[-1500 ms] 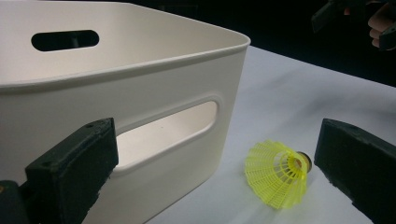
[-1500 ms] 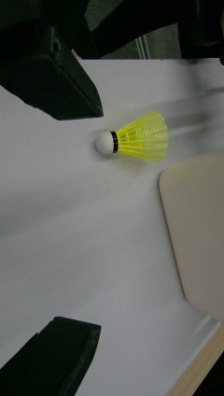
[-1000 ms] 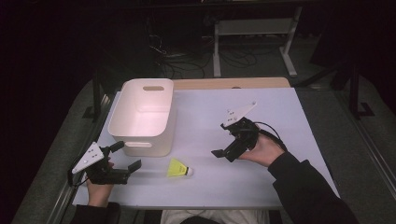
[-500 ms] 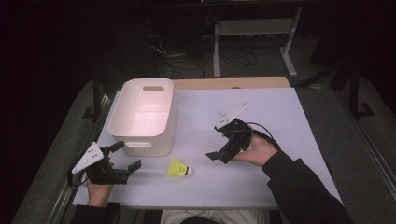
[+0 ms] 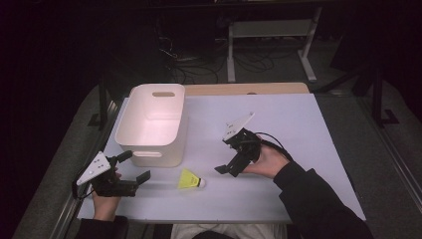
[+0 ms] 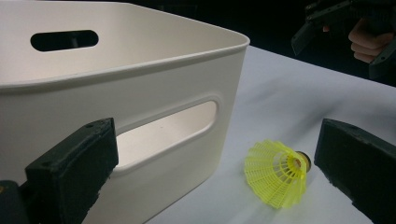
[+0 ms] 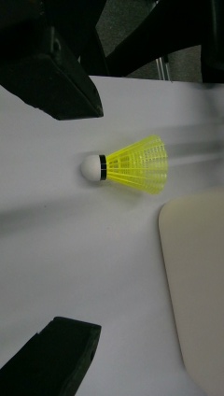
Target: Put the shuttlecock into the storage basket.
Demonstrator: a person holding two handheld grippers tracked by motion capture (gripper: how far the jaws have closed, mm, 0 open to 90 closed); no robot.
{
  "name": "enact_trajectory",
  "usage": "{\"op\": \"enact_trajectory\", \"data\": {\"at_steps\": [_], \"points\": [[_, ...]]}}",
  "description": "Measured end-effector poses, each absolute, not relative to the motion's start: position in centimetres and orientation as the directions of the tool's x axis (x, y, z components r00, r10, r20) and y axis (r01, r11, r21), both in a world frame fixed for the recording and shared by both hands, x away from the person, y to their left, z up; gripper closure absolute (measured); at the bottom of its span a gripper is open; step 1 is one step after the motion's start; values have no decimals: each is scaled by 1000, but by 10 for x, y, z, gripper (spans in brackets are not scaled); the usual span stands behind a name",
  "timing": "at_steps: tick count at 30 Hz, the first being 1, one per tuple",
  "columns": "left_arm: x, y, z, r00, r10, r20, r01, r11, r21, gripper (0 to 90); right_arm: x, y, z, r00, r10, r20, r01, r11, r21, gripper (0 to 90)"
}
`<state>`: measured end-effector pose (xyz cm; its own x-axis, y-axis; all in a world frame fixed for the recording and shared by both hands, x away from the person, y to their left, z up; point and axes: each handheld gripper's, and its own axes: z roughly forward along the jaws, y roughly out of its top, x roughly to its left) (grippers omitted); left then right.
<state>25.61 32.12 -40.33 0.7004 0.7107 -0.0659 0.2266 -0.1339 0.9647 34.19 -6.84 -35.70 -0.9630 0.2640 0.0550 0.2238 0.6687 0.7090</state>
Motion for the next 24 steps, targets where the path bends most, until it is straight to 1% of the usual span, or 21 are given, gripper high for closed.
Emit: {"op": "enact_trajectory", "data": {"at_steps": [24], "points": [[256,321,-403,703,708,-65,227,-136,964,0,340,-46,-378,-973,215,83,214,707,674,0]]}}
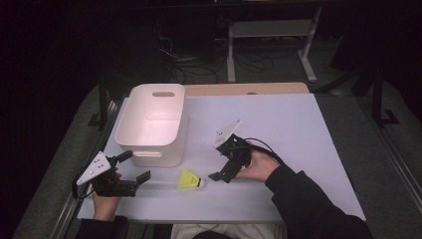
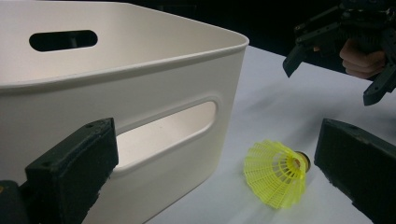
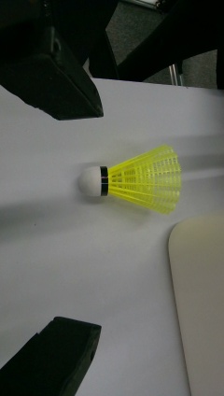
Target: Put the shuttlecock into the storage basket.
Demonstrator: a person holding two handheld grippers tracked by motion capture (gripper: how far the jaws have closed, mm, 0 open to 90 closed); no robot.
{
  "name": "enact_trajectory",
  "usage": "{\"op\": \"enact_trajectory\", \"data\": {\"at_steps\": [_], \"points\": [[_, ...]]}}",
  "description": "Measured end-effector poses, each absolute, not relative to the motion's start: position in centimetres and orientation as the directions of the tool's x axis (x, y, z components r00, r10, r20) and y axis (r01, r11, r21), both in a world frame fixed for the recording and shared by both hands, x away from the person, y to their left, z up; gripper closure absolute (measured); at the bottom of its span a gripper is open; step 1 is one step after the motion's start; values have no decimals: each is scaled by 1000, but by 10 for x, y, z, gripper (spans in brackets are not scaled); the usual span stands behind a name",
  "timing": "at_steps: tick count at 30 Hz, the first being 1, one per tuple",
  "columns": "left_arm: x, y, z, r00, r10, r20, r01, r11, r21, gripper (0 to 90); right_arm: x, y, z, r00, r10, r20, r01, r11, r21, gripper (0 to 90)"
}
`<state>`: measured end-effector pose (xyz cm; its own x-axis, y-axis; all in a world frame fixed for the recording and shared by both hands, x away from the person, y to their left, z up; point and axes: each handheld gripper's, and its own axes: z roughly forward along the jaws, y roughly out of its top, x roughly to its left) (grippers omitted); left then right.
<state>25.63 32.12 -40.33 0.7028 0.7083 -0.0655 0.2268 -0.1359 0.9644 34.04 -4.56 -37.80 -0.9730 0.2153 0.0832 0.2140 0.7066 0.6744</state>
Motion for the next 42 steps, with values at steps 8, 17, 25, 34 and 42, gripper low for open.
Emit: {"op": "enact_trajectory", "data": {"at_steps": [8,17,25,34,42], "points": [[256,321,-403,703,708,-66,226,-135,965,0,340,-38,-388,-976,197,95,210,721,660,0],[256,321,-403,704,707,-65,225,-136,965,0,340,-30,-398,-978,182,104,205,733,649,0],[256,321,-403,704,707,-67,226,-133,965,0,339,-23,-407,-978,171,118,206,743,637,0],[256,321,-403,704,707,-68,226,-132,965,0,338,-15,-415,-977,164,135,212,751,625,0],[256,321,-403,705,706,-68,226,-133,965,0,338,-9,-423,-979,148,143,205,756,622,24]]}}
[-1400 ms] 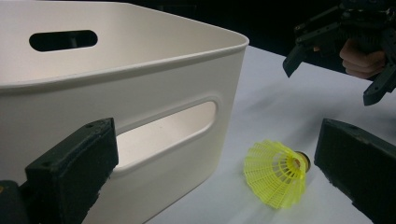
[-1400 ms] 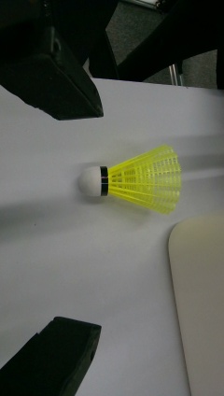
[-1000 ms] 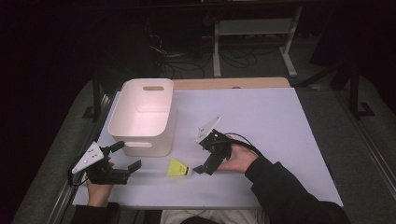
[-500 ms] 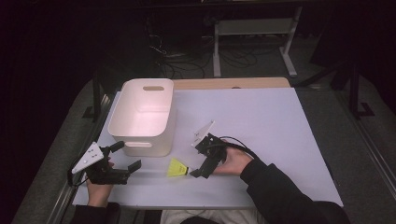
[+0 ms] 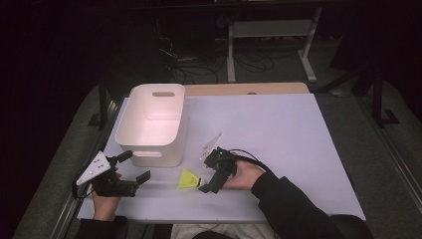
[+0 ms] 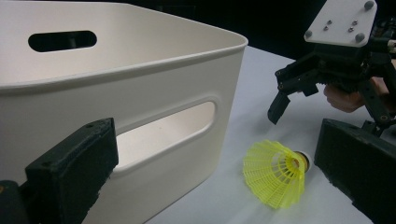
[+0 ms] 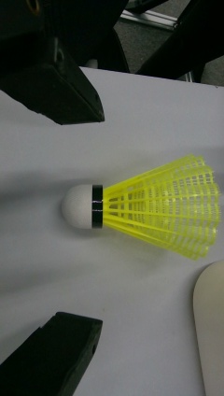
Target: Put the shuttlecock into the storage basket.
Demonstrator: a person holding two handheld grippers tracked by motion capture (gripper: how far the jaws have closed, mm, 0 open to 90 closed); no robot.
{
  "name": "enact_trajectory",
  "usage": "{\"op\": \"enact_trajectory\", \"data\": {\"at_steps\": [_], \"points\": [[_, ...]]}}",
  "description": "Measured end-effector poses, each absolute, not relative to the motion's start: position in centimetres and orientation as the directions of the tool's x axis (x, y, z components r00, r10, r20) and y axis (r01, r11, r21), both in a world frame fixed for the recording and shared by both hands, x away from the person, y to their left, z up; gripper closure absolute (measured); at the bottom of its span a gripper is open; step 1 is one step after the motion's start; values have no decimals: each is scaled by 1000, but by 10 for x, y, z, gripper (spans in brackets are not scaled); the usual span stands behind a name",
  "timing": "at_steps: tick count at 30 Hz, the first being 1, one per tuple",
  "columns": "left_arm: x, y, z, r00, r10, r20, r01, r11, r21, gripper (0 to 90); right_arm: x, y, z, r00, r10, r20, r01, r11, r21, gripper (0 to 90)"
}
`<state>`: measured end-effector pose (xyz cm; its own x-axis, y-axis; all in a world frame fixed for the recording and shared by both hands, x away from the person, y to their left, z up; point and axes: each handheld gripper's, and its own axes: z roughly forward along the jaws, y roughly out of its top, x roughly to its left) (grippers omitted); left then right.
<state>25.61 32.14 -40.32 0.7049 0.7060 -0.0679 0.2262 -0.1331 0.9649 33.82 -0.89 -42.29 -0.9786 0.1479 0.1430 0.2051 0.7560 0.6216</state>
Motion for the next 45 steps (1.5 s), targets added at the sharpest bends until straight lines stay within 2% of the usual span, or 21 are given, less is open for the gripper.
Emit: {"op": "enact_trajectory", "data": {"at_steps": [14,21,31,32,45], "points": [[256,321,-403,705,706,-69,227,-133,965,0,336,-3,-430,-981,108,163,186,767,615,174],[256,321,-403,706,705,-71,226,-130,965,0,336,0,-434,-982,98,164,179,776,604,306],[256,321,-403,706,704,-72,226,-129,966,0,337,1,-436,-982,96,165,177,776,605,442],[256,321,-403,706,704,-72,226,-129,966,0,338,0,-435,-982,101,162,180,777,603,477],[256,321,-403,706,704,-74,226,-126,966,0,342,0,-438,-977,97,190,193,781,594,621]]}}
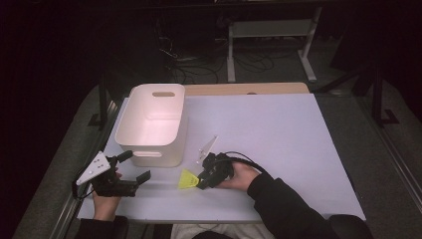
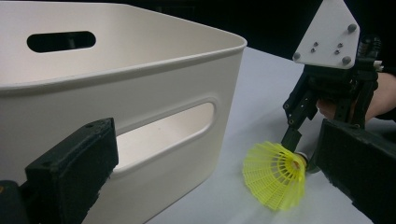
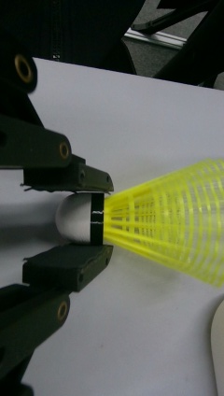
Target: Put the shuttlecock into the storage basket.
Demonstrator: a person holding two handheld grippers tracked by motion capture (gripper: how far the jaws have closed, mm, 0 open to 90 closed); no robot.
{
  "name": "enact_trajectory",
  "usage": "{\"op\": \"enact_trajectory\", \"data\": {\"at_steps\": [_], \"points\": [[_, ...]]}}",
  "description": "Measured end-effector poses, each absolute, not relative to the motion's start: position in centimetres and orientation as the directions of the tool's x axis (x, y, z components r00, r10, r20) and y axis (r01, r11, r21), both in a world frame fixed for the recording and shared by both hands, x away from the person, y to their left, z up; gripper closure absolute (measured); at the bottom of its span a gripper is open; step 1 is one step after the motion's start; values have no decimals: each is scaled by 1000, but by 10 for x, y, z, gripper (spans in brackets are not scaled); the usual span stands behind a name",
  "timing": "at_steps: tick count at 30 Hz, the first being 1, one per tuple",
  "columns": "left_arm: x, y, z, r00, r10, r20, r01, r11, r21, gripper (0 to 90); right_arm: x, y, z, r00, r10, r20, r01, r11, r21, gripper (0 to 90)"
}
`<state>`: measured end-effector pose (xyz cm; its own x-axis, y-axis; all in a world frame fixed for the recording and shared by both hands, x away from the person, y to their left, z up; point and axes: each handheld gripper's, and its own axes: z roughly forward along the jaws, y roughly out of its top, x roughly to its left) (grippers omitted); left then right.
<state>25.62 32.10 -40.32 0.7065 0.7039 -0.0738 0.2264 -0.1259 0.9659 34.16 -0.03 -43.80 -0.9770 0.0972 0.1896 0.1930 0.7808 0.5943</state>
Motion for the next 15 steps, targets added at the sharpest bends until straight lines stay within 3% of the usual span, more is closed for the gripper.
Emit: {"op": "enact_trajectory", "data": {"at_steps": [15], "points": [[256,321,-403,706,705,-73,228,-128,965,0,340,-1,-435,-979,85,187,182,780,598,629]]}}
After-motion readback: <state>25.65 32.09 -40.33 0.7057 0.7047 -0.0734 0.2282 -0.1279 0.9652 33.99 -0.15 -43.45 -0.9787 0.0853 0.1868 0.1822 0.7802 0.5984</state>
